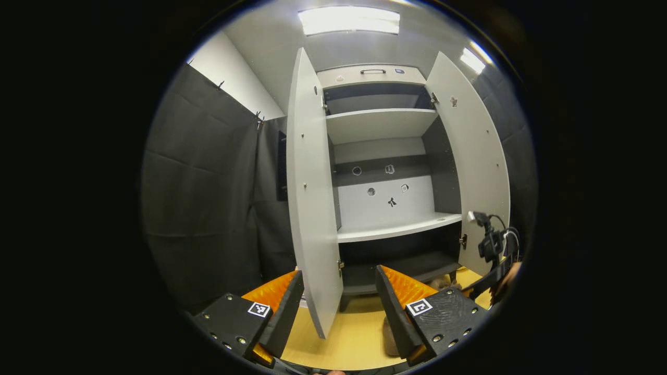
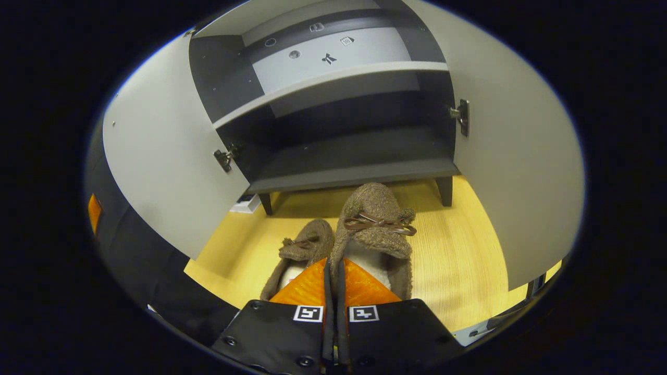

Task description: Grab one shoe with the right hand and put it into the shoe cabinet, grab the other shoe with the left hand and put it into the shoe cabinet; then close the right door with the right hand and the left door with the left hand.

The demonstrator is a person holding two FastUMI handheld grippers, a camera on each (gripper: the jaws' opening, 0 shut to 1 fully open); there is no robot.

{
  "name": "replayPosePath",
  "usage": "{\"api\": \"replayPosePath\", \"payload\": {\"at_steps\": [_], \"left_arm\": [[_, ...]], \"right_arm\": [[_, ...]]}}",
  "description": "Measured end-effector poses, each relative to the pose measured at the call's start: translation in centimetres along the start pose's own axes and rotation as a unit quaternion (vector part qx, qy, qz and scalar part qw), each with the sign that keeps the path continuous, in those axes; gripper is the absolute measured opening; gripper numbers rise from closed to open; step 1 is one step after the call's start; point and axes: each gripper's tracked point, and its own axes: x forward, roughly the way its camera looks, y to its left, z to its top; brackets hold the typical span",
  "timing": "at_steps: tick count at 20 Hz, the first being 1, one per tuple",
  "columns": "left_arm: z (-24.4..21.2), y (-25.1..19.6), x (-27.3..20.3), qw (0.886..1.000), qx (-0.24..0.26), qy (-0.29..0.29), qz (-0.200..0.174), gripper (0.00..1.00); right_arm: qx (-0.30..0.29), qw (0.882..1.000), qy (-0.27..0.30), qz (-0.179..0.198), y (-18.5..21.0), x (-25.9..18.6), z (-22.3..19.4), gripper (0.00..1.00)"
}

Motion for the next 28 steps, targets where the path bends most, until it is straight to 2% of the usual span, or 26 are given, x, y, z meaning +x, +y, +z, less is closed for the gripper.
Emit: {"api": "replayPosePath", "payload": {"at_steps": [7,14,15,16,18,19,22,23,27,28], "left_arm": [[0.0,-1.3,1.1,1.000,-0.002,-0.005,-0.018,0.76],[0.1,-2.6,3.3,0.999,0.005,-0.004,-0.034,0.76],[0.2,-2.7,3.5,0.999,0.007,-0.005,-0.035,0.76],[0.3,-2.8,3.9,0.999,0.008,-0.006,-0.036,0.76],[0.2,-3.0,4.3,0.999,0.008,-0.006,-0.039,0.76],[0.2,-3.2,4.6,0.999,0.007,-0.006,-0.040,0.83],[0.4,-3.4,5.6,0.999,0.007,-0.008,-0.041,0.83],[0.3,-3.4,5.9,0.999,0.007,-0.009,-0.040,0.83],[-0.2,-3.6,6.9,0.999,0.002,-0.002,-0.037,0.83],[-0.2,-3.6,7.1,0.999,0.003,0.000,-0.036,0.83]], "right_arm": [[-0.009,0.998,-0.068,0.018,1.5,-3.5,7.0,0.05],[-0.037,0.989,-0.139,0.036,3.0,-5.9,14.1,0.04],[-0.041,0.988,-0.147,0.037,3.1,-6.1,15.0,0.00],[-0.043,0.986,-0.155,0.039,3.3,-6.5,15.7,0.05],[-0.048,0.984,-0.168,0.042,3.7,-6.4,17.6,0.00],[-0.050,0.982,-0.175,0.042,3.8,-6.5,18.6,0.04],[-0.061,0.978,-0.195,0.041,3.9,-6.6,21.4,0.04],[-0.065,0.977,-0.201,0.040,3.8,-6.4,22.6,0.00],[-0.080,0.972,-0.220,0.036,3.9,-5.1,26.5,0.00],[-0.081,0.971,-0.223,0.036,4.0,-4.7,27.5,0.04]]}}
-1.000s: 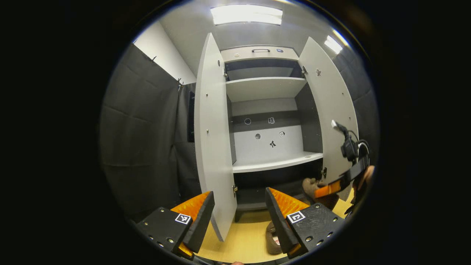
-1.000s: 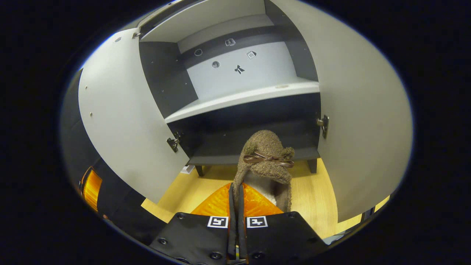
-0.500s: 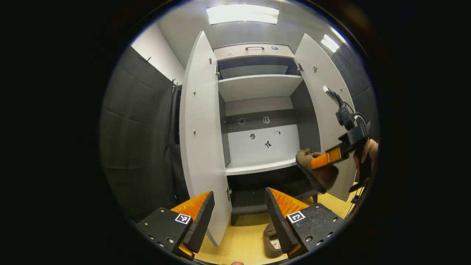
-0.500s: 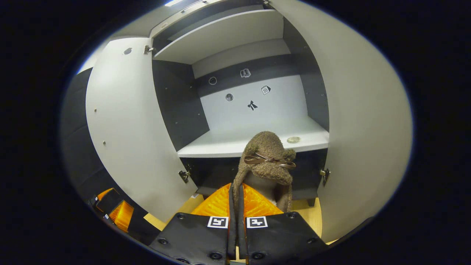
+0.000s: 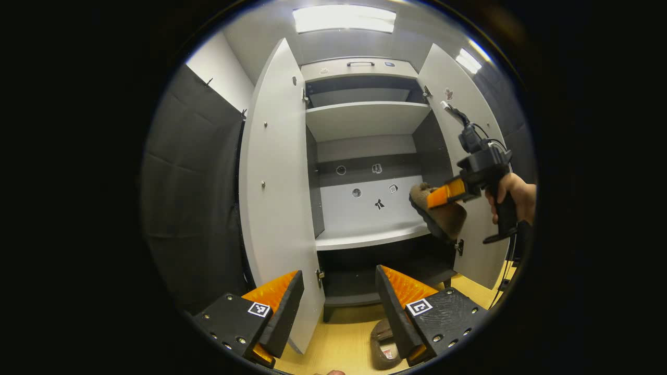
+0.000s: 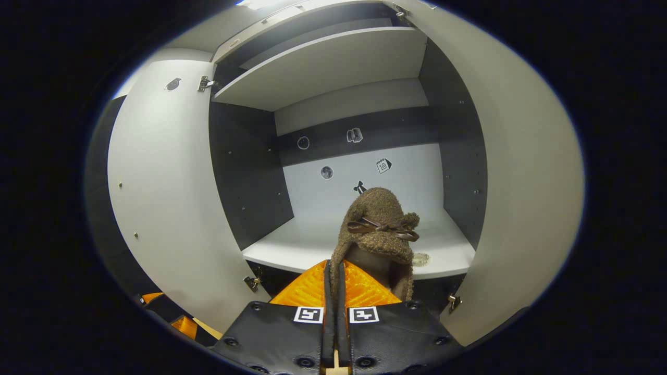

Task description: Grab one shoe with the right hand and put it into the shoe cabinet, grab the other shoe with the left hand and put it into the shoe cabinet; then close the right door with the right hand and the left door with the left hand.

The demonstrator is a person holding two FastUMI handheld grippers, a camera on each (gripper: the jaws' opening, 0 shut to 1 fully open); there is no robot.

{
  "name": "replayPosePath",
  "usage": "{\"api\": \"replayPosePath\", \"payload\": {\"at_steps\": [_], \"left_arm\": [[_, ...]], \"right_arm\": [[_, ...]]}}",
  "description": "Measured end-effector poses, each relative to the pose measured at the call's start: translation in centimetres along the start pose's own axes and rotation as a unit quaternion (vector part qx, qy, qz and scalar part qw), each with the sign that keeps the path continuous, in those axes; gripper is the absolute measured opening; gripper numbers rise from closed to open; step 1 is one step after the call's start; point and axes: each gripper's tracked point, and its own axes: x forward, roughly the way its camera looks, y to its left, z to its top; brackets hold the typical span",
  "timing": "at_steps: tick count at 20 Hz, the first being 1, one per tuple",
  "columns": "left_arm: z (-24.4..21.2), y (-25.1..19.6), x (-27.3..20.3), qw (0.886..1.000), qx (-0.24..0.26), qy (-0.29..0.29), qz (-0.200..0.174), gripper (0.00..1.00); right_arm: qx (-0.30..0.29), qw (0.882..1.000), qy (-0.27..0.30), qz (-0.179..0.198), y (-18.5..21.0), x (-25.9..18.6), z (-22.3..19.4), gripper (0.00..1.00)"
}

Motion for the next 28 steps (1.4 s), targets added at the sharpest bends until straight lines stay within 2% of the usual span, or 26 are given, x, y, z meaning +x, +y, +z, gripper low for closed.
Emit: {"api": "replayPosePath", "payload": {"at_steps": [1,2,4,5,7,16,18,19,20,23,24,25,28], "left_arm": [[0.0,0.1,0.1,1.000,0.001,0.000,0.002,0.76],[0.1,0.2,0.3,1.000,0.002,0.000,0.004,0.76],[0.2,0.5,0.5,1.000,0.005,-0.001,0.011,0.76],[0.2,0.7,0.5,1.000,0.006,-0.001,0.015,0.76],[0.1,1.1,0.6,1.000,0.005,0.001,0.022,0.76],[-0.5,1.5,0.9,0.999,0.005,0.016,0.040,0.76],[-0.6,1.5,0.9,0.999,0.003,0.018,0.042,0.76],[-0.7,1.5,0.9,0.999,0.003,0.019,0.041,0.76],[-0.7,1.5,0.9,0.999,0.002,0.020,0.039,0.76],[-1.4,1.0,1.1,0.999,-0.007,0.030,0.023,0.76],[-1.9,0.6,1.4,0.999,-0.010,0.037,0.014,0.76],[-2.8,-0.1,1.7,0.999,-0.013,0.046,0.005,0.76],[-4.9,-1.6,3.2,0.997,-0.022,0.070,-0.027,0.76]], "right_arm": [[-0.003,1.000,-0.003,-0.001,-0.2,0.8,0.7,0.00],[-0.006,1.000,-0.003,-0.003,-0.4,1.6,1.2,0.04],[-0.013,1.000,-0.006,-0.008,-0.9,3.1,2.2,0.00],[-0.016,1.000,-0.007,-0.010,-1.2,3.8,2.6,0.04],[-0.020,1.000,-0.005,-0.017,-2.0,5.5,3.1,0.04],[-0.006,0.998,0.040,-0.053,-5.1,11.4,2.3,0.04],[-0.013,0.997,0.031,-0.072,-5.9,11.8,2.9,0.17],[-0.012,0.998,0.019,-0.064,-5.3,11.4,3.7,0.29],[-0.012,0.998,0.009,-0.064,-5.0,11.3,4.1,0.33],[-0.045,0.996,-0.041,-0.070,-4.3,9.1,6.1,0.96],[-0.059,0.994,-0.059,-0.073,-4.2,8.2,6.7,0.94],[-0.074,0.991,-0.074,-0.078,-4.0,7.0,7.1,0.98],[-0.102,0.985,-0.112,-0.084,-3.0,3.1,7.3,0.98]]}}
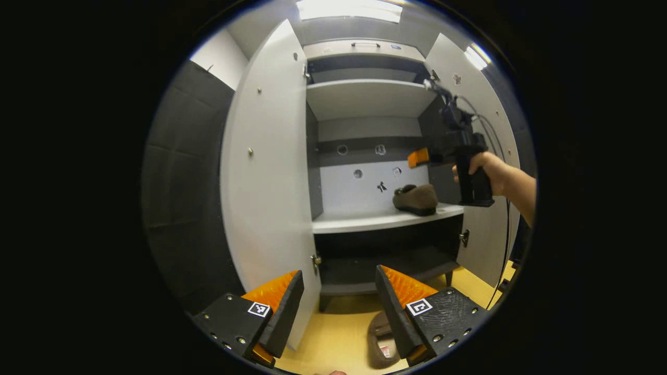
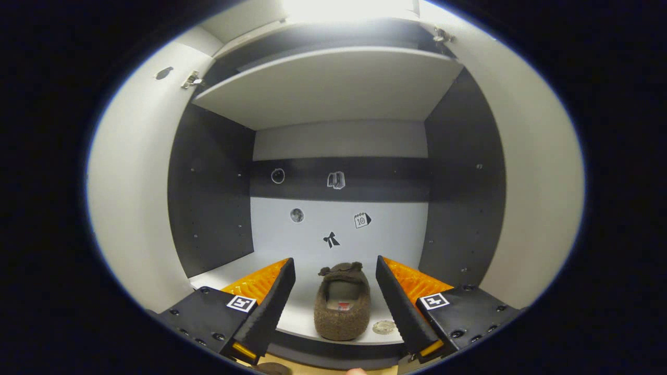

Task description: Grab one shoe with the right hand and put it into the shoe cabinet, grab the other shoe with the left hand and put it into the shoe cabinet; then close the right door with the right hand and the left door with the left hand.

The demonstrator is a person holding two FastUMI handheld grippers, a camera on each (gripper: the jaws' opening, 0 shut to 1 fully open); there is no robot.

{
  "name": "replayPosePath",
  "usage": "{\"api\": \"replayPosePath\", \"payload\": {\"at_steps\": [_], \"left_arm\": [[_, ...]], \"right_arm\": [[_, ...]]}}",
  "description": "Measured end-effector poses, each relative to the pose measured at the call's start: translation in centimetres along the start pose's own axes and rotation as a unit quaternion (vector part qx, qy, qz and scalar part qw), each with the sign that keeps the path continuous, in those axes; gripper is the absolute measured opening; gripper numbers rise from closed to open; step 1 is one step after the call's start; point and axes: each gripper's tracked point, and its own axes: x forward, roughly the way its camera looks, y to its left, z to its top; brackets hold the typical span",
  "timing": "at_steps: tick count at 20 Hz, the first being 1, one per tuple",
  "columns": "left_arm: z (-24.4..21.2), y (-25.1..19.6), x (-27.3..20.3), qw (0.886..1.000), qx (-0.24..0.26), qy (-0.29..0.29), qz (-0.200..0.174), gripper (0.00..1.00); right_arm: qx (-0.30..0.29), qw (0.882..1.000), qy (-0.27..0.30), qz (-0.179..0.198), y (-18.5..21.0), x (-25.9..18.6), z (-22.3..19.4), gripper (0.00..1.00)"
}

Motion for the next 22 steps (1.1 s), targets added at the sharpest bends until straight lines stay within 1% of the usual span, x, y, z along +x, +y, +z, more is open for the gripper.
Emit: {"api": "replayPosePath", "payload": {"at_steps": [3,7,10,14,18,22], "left_arm": [[-2.5,-1.2,1.3,0.999,-0.005,0.031,-0.031,0.76],[-7.6,-2.0,2.9,0.995,-0.013,0.083,-0.055,0.76],[-11.9,-2.8,3.8,0.989,-0.012,0.129,-0.073,0.76],[-17.1,-4.6,4.2,0.977,-0.007,0.189,-0.100,0.76],[-21.5,-6.0,4.7,0.967,0.000,0.231,-0.110,0.76],[-24.5,-6.3,5.6,0.958,-0.012,0.265,-0.106,0.76]], "right_arm": [[-0.004,1.000,-0.014,0.003,0.4,-4.3,-0.2,0.99],[0.002,1.000,-0.003,0.000,-0.2,-9.0,-1.9,0.99],[0.012,1.000,0.011,-0.016,-1.4,-12.1,-3.5,0.99],[0.011,0.999,0.031,-0.027,-2.5,-15.3,-5.6,0.99],[0.008,0.999,0.034,-0.030,-2.6,-18.0,-6.5,0.99],[-0.009,0.999,0.044,-0.023,-2.3,-19.3,-7.6,0.99]]}}
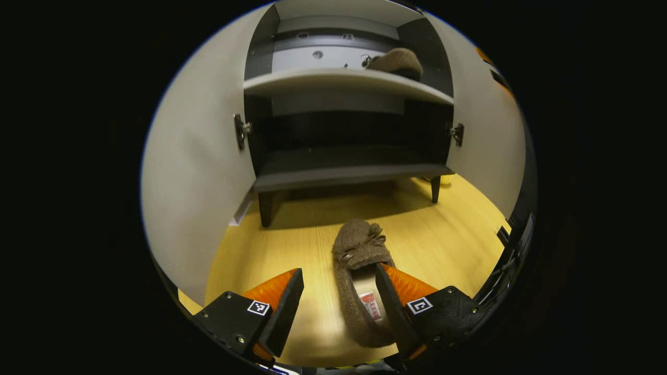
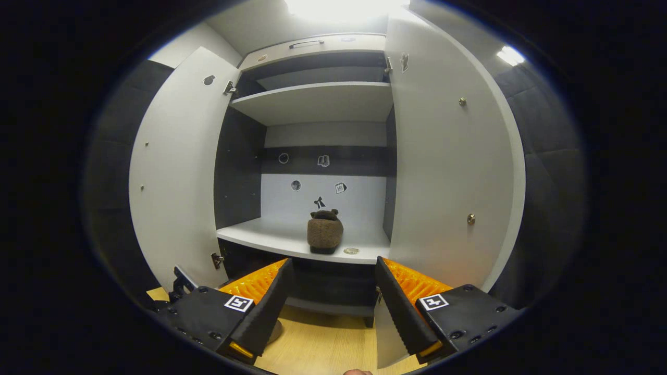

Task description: Grab one shoe with the right hand and put it into the shoe cabinet, grab the other shoe with the left hand and put it into the shoe cabinet; then close the right door with the right hand and the left door with the left hand.

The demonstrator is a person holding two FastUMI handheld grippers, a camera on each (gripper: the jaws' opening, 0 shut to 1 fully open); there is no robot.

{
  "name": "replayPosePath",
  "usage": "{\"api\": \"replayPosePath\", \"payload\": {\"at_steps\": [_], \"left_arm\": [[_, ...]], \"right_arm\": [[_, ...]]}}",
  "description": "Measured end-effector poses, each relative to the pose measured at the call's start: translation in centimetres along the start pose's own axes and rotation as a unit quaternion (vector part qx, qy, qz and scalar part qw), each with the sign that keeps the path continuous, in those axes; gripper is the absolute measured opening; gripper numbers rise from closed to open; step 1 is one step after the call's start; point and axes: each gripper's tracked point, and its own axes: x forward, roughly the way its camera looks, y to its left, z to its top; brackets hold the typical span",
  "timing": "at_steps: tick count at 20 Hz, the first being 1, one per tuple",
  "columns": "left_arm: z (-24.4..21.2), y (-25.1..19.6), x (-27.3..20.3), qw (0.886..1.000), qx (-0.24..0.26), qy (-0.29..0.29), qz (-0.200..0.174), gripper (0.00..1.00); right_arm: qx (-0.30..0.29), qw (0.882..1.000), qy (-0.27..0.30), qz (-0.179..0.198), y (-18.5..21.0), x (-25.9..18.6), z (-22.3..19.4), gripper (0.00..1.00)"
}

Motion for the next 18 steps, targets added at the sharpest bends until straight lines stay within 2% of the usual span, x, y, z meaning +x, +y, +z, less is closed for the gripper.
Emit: {"api": "replayPosePath", "payload": {"at_steps": [6,7,9,10,12,13,15,16,18], "left_arm": [[-2.5,1.6,2.8,0.998,-0.025,0.049,0.019,0.75],[-3.4,1.7,2.8,0.997,-0.032,0.063,0.018,0.69],[-4.7,0.8,2.9,0.995,-0.057,0.086,-0.003,0.69],[-5.1,0.1,3.1,0.993,-0.070,0.094,-0.014,0.59],[-4.4,-0.5,3.0,0.994,-0.064,0.082,-0.023,0.39],[-4.0,-0.2,3.0,0.996,-0.047,0.070,-0.006,0.28],[-3.6,-0.4,3.4,0.998,-0.027,0.063,-0.005,0.07],[-3.3,-0.1,3.5,0.998,-0.024,0.063,-0.007,0.02],[-3.2,-0.1,3.7,0.998,-0.038,0.054,-0.012,0.00]], "right_arm": [[0.003,1.000,0.011,0.001,0.1,0.1,-0.9,0.99],[0.001,1.000,0.013,0.000,0.0,0.1,-1.1,0.99],[0.001,1.000,0.015,0.002,0.1,0.3,-1.3,0.99],[0.001,1.000,0.017,0.003,0.1,0.4,-1.4,0.99],[0.003,1.000,0.021,0.005,0.2,0.5,-1.6,0.99],[0.005,1.000,0.023,0.007,0.3,0.6,-1.7,0.96],[0.008,1.000,0.026,0.008,0.4,0.7,-1.9,0.99],[0.009,1.000,0.026,0.010,0.5,0.6,-1.9,0.99],[0.008,0.999,0.028,0.013,0.8,0.5,-1.9,0.99]]}}
